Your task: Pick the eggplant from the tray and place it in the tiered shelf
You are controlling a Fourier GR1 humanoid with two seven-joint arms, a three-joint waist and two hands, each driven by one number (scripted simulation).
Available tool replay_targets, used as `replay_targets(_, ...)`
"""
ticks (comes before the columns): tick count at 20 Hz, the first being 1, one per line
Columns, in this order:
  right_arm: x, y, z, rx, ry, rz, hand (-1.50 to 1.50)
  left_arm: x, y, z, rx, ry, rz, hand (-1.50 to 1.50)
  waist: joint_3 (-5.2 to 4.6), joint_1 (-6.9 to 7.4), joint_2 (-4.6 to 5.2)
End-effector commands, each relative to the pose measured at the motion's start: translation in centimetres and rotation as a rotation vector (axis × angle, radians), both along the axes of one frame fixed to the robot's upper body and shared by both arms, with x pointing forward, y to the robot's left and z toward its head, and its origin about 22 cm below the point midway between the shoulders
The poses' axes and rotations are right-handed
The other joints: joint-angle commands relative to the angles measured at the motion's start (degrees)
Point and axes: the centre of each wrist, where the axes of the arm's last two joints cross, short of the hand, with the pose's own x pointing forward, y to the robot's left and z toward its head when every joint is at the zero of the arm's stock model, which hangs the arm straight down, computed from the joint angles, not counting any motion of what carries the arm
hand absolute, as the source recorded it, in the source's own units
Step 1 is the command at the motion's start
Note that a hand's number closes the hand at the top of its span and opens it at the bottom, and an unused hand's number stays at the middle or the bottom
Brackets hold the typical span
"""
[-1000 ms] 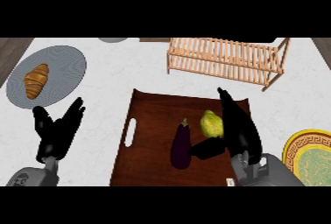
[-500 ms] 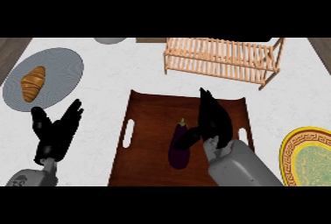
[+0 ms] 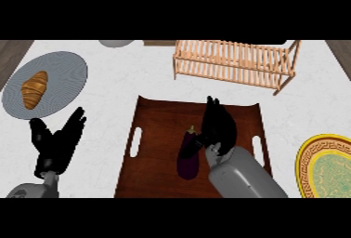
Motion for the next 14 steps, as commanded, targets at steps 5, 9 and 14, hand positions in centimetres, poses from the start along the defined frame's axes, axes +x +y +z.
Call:
replay_targets(5, -0.6, 1.2, -1.7, -0.110, 0.151, -0.177, -1.50, -0.6, 0.0, -1.2, -0.002, 0.053, -0.006, 0.00, -0.32, 0.09, 0.33)
replay_targets(9, -1.1, 1.0, -2.6, -0.139, 0.146, -0.195, -1.50, -0.4, -0.6, -1.8, 0.000, 0.067, 0.011, 0.00, -0.31, -0.61, 0.35)
replay_targets(14, -0.3, 1.0, -2.7, -0.190, 0.145, -0.196, -1.50, 0.6, -0.9, -0.8, -0.014, 0.047, 0.004, 0.00, -0.31, -0.32, 0.43)
